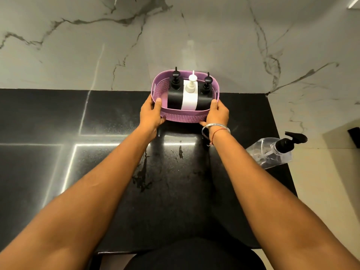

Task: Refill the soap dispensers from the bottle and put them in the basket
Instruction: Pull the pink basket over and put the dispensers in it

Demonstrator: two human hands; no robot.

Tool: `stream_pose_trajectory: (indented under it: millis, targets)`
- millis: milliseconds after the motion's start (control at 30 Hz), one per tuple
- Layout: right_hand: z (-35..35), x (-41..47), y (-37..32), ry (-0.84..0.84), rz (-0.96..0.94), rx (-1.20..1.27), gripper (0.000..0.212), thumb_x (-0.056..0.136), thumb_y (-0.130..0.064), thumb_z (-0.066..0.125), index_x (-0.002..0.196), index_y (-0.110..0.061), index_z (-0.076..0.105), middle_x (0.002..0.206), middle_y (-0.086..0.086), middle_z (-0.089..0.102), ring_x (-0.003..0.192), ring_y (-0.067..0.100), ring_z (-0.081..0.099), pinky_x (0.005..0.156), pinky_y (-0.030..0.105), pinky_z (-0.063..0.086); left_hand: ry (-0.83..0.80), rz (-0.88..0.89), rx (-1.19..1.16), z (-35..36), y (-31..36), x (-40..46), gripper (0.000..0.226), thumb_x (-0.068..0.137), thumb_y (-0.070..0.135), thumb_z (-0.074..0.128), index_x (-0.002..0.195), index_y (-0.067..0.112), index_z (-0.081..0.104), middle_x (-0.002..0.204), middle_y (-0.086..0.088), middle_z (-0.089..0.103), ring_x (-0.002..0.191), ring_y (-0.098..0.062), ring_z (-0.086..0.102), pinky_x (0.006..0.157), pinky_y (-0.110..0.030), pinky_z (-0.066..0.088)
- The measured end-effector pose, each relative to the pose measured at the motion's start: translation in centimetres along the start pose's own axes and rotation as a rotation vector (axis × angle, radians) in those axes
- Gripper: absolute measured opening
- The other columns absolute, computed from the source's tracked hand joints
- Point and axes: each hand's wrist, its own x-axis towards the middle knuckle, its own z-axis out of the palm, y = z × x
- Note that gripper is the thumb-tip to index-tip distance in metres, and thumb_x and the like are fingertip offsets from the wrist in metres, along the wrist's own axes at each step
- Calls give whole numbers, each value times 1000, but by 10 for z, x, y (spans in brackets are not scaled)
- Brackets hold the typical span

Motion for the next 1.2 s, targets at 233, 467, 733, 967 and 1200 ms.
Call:
stream_pose_trajectory:
  millis: [233, 467, 733, 967, 1200]
  targets:
    - [-98, -163, 60, 313, -782, -368, 52, 84, -16, 87, 126, -1, 60, 120, 11, 57, 101, 28, 59, 84, 38, 53, -141, 289, 901, -28, -96, -28, 87, 95, 44, 77, 164, 13, 35, 170, -8, 35, 158, -26, 30, 128, -42, 28]
    - [-149, -119, 97, 516, -368, -342, 114, 63, -45, 99, 152, -11, 38, 154, 4, 39, 140, 16, 40, 112, 45, 47, -148, 301, 1131, -11, -91, -14, 121, 83, 55, 85, 169, 9, 14, 177, -14, 9, 164, -34, 2, 133, -45, 11]
    - [-105, -25, 75, 409, -260, -379, 79, 69, -44, 93, 132, -16, 56, 130, 2, 65, 118, 21, 65, 100, 42, 56, -139, 244, 1141, -14, -91, -17, 124, 82, 60, 83, 170, 13, 10, 178, -8, 5, 165, -28, -1, 131, -44, 11]
    - [-52, 35, 49, 446, -255, -437, 92, 68, -48, 92, 140, -10, 50, 134, 12, 63, 121, 34, 64, 97, 42, 53, -166, 223, 1163, -14, -88, -15, 125, 84, 63, 80, 170, 10, 5, 178, -9, 0, 164, -28, -5, 132, -44, 10]
    - [-42, 51, 42, 374, -191, -483, 111, 60, -54, 96, 147, -10, 41, 140, 13, 59, 128, 39, 59, 104, 53, 51, -180, 201, 1142, -14, -87, -20, 119, 89, 58, 77, 170, 11, 3, 178, -9, -2, 164, -28, -6, 132, -42, 7]
